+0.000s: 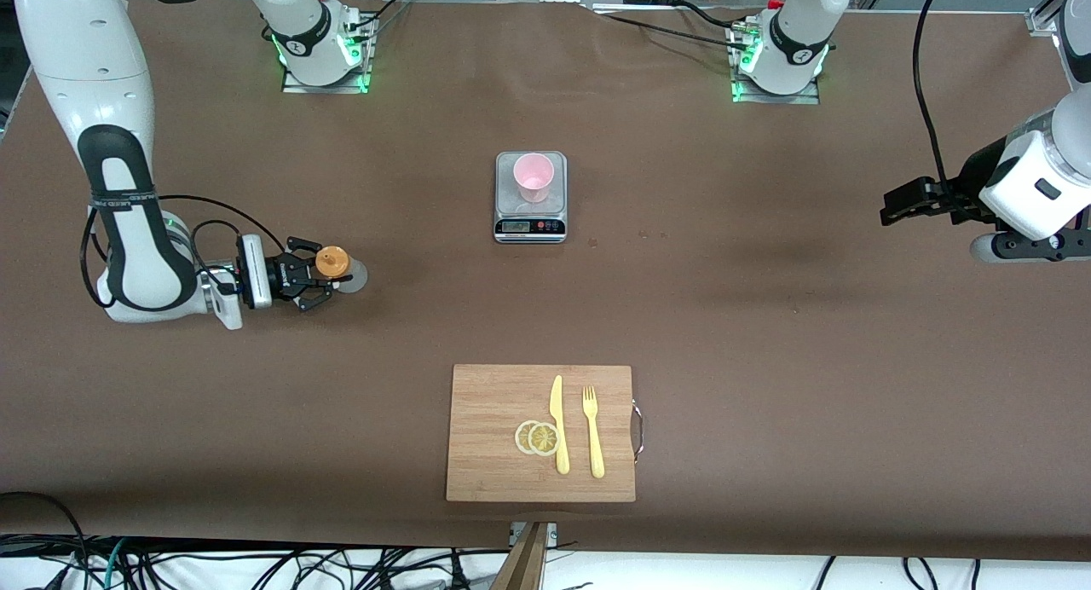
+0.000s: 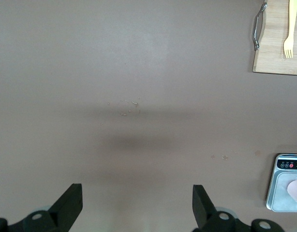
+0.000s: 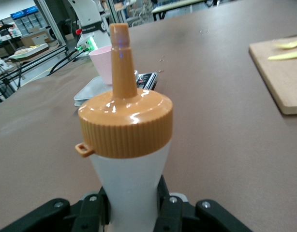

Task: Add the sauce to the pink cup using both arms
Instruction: 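Carry the bottle over the pink cup and tilt it to squeeze sauce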

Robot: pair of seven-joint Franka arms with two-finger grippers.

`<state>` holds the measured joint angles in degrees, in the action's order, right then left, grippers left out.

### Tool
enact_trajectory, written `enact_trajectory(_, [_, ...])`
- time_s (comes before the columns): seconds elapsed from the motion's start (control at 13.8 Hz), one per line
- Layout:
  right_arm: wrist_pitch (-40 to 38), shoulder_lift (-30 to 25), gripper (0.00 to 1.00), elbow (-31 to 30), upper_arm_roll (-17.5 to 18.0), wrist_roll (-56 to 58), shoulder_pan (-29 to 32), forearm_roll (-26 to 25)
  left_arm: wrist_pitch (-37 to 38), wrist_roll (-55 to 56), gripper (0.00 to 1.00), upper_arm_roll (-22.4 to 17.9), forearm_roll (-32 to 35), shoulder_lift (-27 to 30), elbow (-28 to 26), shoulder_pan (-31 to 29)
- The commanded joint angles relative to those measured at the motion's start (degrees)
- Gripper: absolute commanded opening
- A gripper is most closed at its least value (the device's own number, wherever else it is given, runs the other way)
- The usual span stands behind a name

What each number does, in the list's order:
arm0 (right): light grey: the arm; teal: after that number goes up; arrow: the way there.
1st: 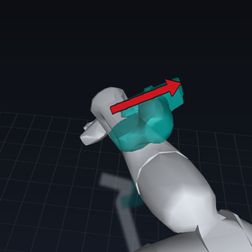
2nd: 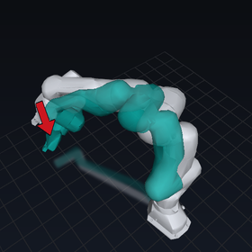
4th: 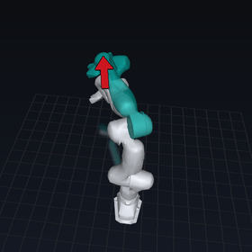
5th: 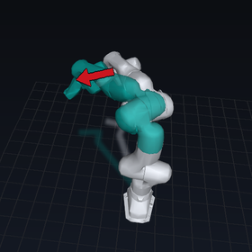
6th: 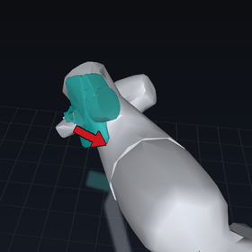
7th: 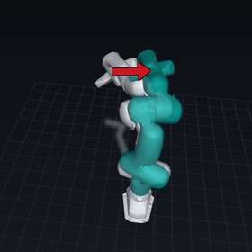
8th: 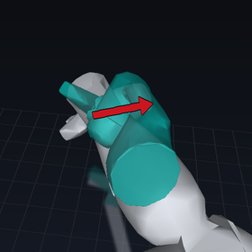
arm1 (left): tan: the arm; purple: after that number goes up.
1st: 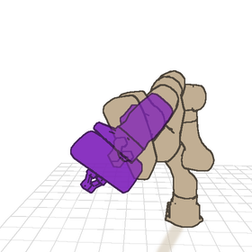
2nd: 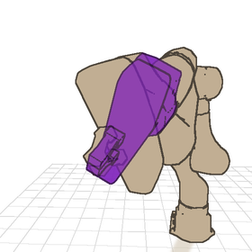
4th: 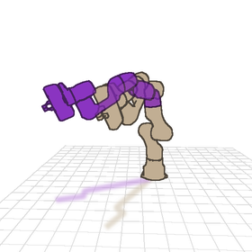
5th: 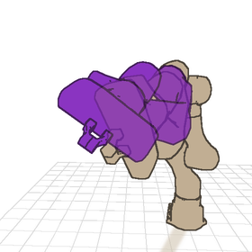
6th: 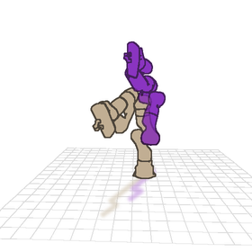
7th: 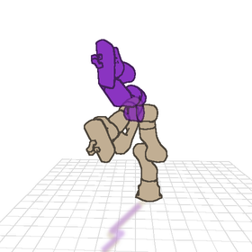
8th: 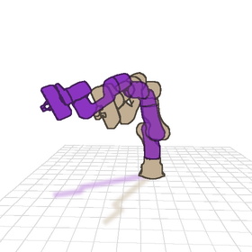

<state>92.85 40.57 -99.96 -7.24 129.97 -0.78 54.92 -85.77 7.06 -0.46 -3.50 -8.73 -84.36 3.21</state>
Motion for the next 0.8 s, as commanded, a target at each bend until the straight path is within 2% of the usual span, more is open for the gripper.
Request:
enact_trajectory(0.0, [-0.6,-2.2,0.03,2.4,-0.1,-7.2,-3.3,-4.6,1.0,-0.8,1.0,-0.1,-0.2,-0.4,1.3,0.2])
enact_trajectory(0.29, [2.1,-8.7,0.02,4.0,-0.1,-22.1,-11.9,-17.6,1.0,-0.8,1.0,-0.2,-0.2,-0.4,1.3,0.0])
enact_trajectory(0.51, [2.2,-10.4,0.02,7.6,0.0,-34.5,-19.2,-29.7,1.0,-0.8,1.0,-0.2,-0.2,-0.4,1.3,0.0])
enact_trajectory(0.73, [2.0,-12.6,0.03,8.0,1.3,-44.3,-25.0,-38.3,1.0,-0.8,1.0,-0.2,-0.2,-0.4,1.3,0.0])
